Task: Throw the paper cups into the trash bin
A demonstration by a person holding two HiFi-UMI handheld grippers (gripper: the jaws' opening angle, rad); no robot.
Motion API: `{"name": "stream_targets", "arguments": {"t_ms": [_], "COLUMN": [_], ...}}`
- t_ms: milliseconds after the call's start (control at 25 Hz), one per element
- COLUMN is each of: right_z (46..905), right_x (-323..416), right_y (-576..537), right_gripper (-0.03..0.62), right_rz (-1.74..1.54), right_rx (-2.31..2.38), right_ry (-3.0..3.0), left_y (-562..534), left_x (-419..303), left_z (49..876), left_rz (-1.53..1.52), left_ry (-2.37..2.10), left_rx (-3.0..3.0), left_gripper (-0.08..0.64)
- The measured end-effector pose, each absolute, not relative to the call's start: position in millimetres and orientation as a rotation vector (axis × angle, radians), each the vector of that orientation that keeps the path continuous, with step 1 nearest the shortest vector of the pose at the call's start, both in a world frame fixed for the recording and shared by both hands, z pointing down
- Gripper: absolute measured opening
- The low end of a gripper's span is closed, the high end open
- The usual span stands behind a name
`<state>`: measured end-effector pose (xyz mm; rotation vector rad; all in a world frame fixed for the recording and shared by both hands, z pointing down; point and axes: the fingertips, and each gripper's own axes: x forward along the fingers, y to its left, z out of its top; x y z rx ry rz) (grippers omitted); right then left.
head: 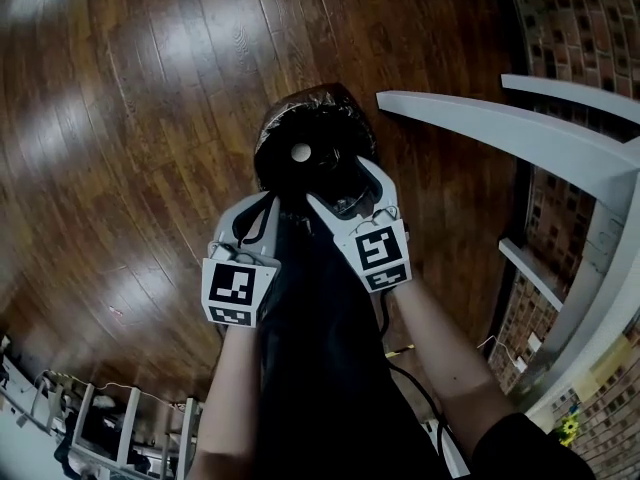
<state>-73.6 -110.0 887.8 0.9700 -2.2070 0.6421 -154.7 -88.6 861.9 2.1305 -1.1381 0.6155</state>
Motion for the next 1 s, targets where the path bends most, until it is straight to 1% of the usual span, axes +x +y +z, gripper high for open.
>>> {"name": "stream_targets", "arguments": {"t_ms": [80,200,280,360,480,800,920,1000], "right_z": [873.7,850.6,833.3,812.8,780.0,684.9,658.7,643.9], "right_x": [-74.5,-76.2,-77.1,-78.0,-81.2,-83.6,-79.5,-76.4], "right_y": [-112.3,-117.5,-123.2,-129.0,-133.7,-144.6,-147.1,-149.6], "right_gripper": [0.355,0.326,0.294,0.246,0.205,0.153,0.145,0.126], "right_rz": [0.625,0.567,0.528,0.494,0.462,0.415,0.428,0.429], "right_rx": [0.984,1.000,1.015,1.045,1.064,1.124,1.162,1.195], "right_ry": [-2.212,-2.225,-2.236,-2.249,-2.272,-2.369,-2.376,-2.384], "left_y": [-89.7,-92.0,-96.0,-100.2,-105.4,-118.3,-118.4,-119.5], "left_x": [-154.5,-153.2,-151.5,-149.2,-144.2,-126.8,-118.7,-116.0], "left_z": [850.6,831.5,816.6,798.6,766.6,675.6,646.8,631.9], "left_rz": [0.612,0.607,0.597,0.587,0.559,0.452,0.421,0.406], "left_ry": [-1.142,-1.145,-1.150,-1.155,-1.163,-1.206,-1.211,-1.220], "left_rx": [2.139,2.156,2.170,2.193,2.234,2.340,2.388,2.409], "left_gripper": [0.003,0.003,0.003,0.003,0.003,0.003,0.003,0.003]}}
